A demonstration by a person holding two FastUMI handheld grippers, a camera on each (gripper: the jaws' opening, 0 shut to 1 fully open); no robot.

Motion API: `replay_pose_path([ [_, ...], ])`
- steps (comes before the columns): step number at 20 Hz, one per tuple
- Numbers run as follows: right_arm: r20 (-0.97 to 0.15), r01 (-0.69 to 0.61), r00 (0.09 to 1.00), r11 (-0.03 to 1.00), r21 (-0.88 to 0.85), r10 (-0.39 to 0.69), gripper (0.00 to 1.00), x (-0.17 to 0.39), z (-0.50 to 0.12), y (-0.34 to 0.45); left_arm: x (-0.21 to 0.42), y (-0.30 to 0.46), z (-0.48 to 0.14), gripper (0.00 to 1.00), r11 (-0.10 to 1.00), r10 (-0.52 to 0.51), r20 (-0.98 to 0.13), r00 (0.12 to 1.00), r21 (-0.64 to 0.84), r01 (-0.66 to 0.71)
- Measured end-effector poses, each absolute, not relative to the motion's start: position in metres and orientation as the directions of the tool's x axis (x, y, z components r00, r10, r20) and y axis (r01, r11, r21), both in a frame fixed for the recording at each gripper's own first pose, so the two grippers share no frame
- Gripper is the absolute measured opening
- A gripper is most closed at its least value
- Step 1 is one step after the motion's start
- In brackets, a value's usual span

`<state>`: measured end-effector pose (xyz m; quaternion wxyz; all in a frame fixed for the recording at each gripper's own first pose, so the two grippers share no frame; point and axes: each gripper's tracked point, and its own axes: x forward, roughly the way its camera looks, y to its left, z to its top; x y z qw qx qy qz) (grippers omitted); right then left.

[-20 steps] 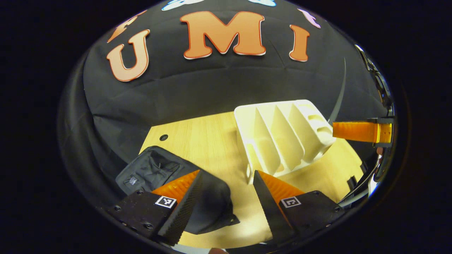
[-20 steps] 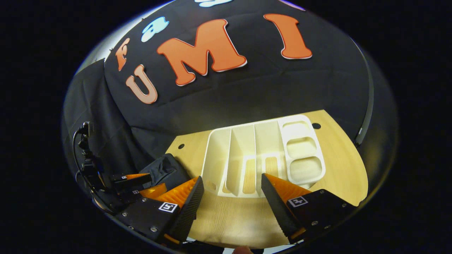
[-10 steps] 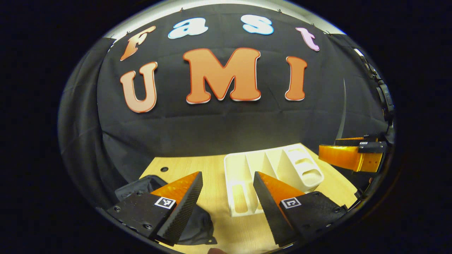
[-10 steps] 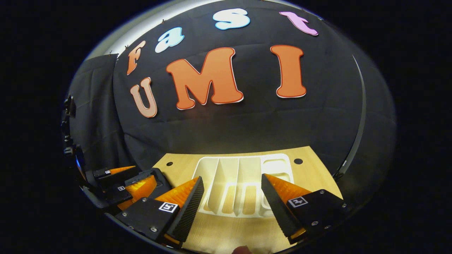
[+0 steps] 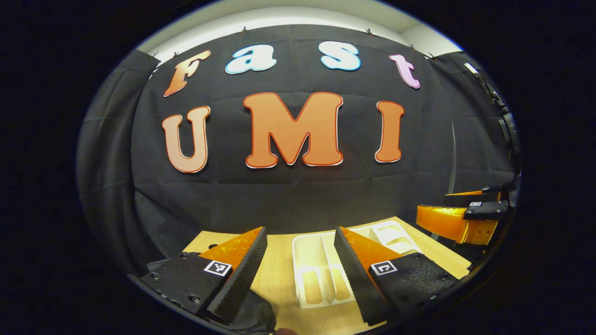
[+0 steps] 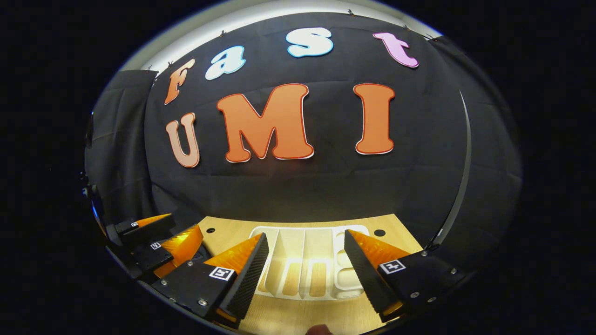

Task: Open the schoolbag, grab two books from the bookshelf and put them into the schoolbag.

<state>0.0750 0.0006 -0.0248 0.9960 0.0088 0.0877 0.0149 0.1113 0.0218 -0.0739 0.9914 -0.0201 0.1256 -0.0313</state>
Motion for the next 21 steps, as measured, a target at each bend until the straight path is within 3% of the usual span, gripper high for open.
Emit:
replay_pose_path([
  [21, -0.212, -0.022, 0.977, 1.0, 0.009, 0.024, 0.97, 0.075, -0.049, 0.018, 0.111, 0.041, -0.067, 0.93, 0.998, -0.055, -0.217, 0.975, -0.053, 0.044],
])
